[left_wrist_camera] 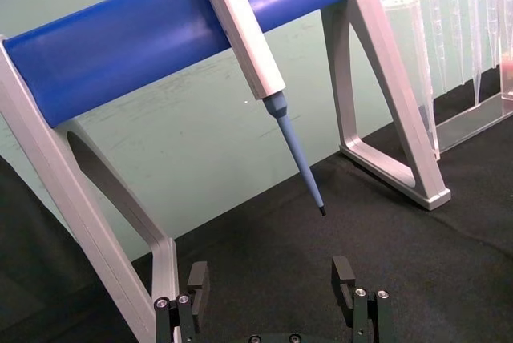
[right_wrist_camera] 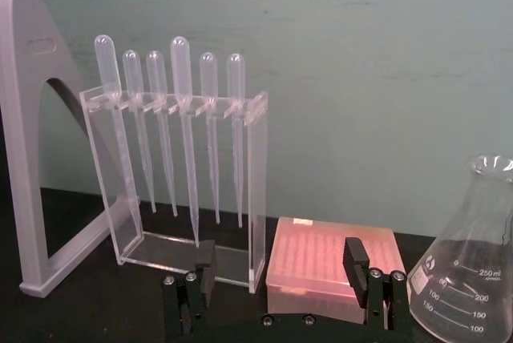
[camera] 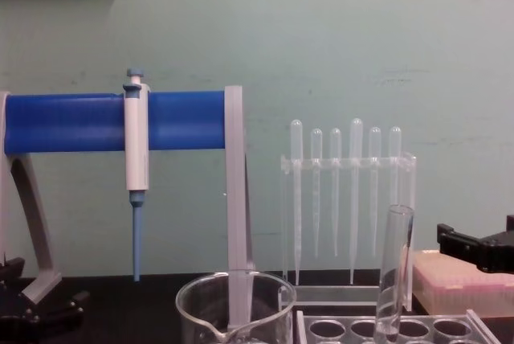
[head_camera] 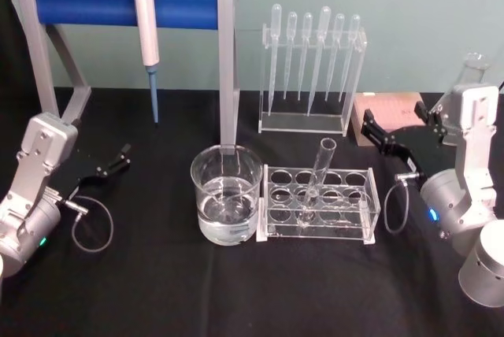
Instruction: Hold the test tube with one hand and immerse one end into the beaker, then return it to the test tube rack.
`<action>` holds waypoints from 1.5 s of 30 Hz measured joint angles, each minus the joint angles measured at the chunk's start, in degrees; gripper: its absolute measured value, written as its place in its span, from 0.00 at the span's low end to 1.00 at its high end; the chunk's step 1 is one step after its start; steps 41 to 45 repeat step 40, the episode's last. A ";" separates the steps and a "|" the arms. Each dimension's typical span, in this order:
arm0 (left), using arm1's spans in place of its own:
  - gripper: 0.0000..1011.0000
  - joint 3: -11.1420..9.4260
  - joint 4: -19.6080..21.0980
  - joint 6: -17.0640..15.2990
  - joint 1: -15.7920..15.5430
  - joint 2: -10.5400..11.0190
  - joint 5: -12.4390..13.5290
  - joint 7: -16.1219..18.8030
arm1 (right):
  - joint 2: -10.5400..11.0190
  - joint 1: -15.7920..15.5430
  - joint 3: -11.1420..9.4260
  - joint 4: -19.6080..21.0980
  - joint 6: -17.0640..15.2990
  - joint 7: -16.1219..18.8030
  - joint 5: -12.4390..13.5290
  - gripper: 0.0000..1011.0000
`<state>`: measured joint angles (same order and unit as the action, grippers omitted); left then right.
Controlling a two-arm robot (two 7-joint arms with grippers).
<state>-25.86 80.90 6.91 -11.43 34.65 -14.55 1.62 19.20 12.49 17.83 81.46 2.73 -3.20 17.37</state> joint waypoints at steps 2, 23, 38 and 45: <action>0.99 0.00 0.00 0.00 0.00 0.00 0.00 0.00 | 0.01 0.00 -0.02 0.04 0.02 0.00 0.03 0.99; 0.99 0.00 0.00 0.00 0.00 0.00 0.00 0.00 | 0.03 -0.15 -0.24 0.48 0.41 0.02 0.59 0.99; 0.99 0.00 0.00 0.00 0.00 0.00 0.00 0.00 | 0.03 -0.19 -0.30 0.56 0.49 0.02 0.69 0.99; 0.99 0.00 0.00 0.00 0.00 0.00 0.00 0.00 | 0.03 -0.19 -0.30 0.56 0.50 0.02 0.70 0.99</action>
